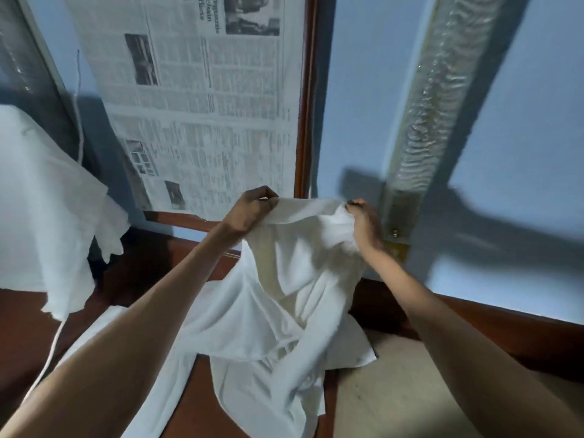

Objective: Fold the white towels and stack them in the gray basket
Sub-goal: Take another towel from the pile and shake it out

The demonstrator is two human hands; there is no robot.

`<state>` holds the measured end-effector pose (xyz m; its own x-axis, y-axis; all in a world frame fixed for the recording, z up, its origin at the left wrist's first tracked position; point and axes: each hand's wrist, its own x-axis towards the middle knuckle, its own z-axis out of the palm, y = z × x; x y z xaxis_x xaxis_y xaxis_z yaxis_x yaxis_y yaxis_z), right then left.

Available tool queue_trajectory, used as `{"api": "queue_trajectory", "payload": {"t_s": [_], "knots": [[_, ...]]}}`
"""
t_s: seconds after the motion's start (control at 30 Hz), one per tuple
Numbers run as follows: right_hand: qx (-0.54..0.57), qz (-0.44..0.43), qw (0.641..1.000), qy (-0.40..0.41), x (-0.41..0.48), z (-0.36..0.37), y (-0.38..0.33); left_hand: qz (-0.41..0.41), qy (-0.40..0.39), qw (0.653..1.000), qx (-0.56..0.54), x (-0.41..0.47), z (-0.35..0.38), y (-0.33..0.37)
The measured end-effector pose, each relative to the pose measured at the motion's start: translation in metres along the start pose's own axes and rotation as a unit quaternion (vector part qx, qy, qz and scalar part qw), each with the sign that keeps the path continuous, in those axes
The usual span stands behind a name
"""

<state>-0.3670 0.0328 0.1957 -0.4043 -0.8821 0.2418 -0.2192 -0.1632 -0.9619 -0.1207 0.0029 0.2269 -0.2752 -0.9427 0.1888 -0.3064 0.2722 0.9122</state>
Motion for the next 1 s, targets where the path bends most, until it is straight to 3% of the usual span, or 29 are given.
{"api": "queue_trajectory", "payload": {"t_s": [0.2, 0.3, 0.43, 0.57, 0.7, 0.87, 1.0], "knots": [[0.030, -0.036, 0.997, 0.057, -0.013, -0.141, -0.048, 0.071, -0.043, 0.996, -0.027, -0.019, 0.111, 0.088], [0.028, -0.041, 0.994, 0.096, -0.024, -0.209, -0.056, 0.136, -0.109, 0.982, -0.066, -0.037, 0.166, 0.119], [0.033, -0.031, 0.989, 0.143, -0.044, -0.295, -0.056, 0.120, -0.153, 0.975, -0.112, -0.061, 0.248, 0.158], [-0.012, -0.019, 0.989, 0.144, -0.066, -0.362, -0.048, 0.138, -0.175, 0.975, 0.011, -0.089, 0.318, 0.180], [-0.039, 0.012, 0.987, 0.155, -0.085, -0.418, -0.028, 0.148, -0.137, 0.969, 0.144, -0.097, 0.376, 0.177], [-0.095, 0.041, 0.979, 0.175, -0.109, -0.480, -0.004, 0.141, -0.179, 0.967, 0.110, -0.100, 0.429, 0.179], [-0.167, 0.076, 0.973, 0.142, -0.111, -0.514, 0.026, 0.145, -0.216, 0.961, 0.090, -0.091, 0.459, 0.180]]}}
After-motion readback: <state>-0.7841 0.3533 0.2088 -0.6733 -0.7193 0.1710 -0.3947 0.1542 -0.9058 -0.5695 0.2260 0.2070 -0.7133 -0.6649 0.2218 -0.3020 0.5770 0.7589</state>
